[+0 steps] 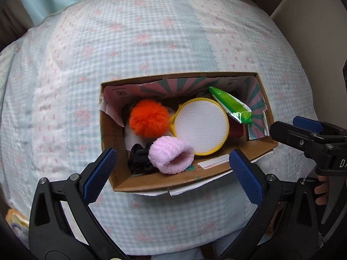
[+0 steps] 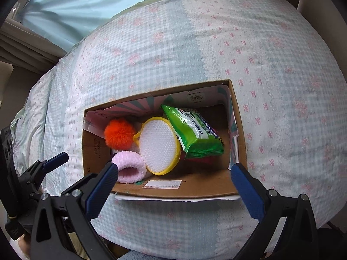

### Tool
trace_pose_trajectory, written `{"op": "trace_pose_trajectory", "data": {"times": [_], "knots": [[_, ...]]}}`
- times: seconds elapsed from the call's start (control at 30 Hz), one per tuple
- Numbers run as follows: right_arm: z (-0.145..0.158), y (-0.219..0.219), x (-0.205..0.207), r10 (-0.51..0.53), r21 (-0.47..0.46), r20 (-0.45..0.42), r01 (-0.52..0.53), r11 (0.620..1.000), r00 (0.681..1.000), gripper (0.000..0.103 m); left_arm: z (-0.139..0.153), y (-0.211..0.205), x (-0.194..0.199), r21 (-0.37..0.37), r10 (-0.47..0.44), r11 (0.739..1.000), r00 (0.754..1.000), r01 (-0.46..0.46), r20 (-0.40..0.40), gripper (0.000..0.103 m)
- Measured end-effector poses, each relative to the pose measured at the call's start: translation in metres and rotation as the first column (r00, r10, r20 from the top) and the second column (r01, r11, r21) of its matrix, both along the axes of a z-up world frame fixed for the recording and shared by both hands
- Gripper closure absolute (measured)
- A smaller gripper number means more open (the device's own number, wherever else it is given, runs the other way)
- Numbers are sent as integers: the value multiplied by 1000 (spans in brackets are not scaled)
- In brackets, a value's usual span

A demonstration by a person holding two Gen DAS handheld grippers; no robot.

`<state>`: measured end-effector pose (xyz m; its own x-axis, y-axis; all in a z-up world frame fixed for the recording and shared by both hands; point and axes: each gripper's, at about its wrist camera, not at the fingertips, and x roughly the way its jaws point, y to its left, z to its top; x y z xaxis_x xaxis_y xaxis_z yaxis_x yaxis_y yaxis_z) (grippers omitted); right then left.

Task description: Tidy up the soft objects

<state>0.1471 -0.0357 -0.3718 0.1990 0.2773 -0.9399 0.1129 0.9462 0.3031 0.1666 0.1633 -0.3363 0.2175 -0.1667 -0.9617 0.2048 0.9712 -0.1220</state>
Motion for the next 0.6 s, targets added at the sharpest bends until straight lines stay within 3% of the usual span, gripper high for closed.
{"op": "trace_pose_trajectory", "data": {"times": [0.13,0.3,0.43,0.6], "knots": [[42,-13,-10,33,0,51,-34,999,998,0,45,-5,-16,-4,68,998,996,-68,53,0],[123,-45,-25,47,-46,180,-39,998,983,0,130,-13,-39,-41,148,989,970,-142,192,0],[191,-66,-43,54,-114,308,-19,993,950,0,201,-20,-57,-94,198,980,925,-177,325,0],[258,-80,-71,64,-188,456,26,982,888,0,272,-29,-86,-113,225,974,833,-194,505,0]]}}
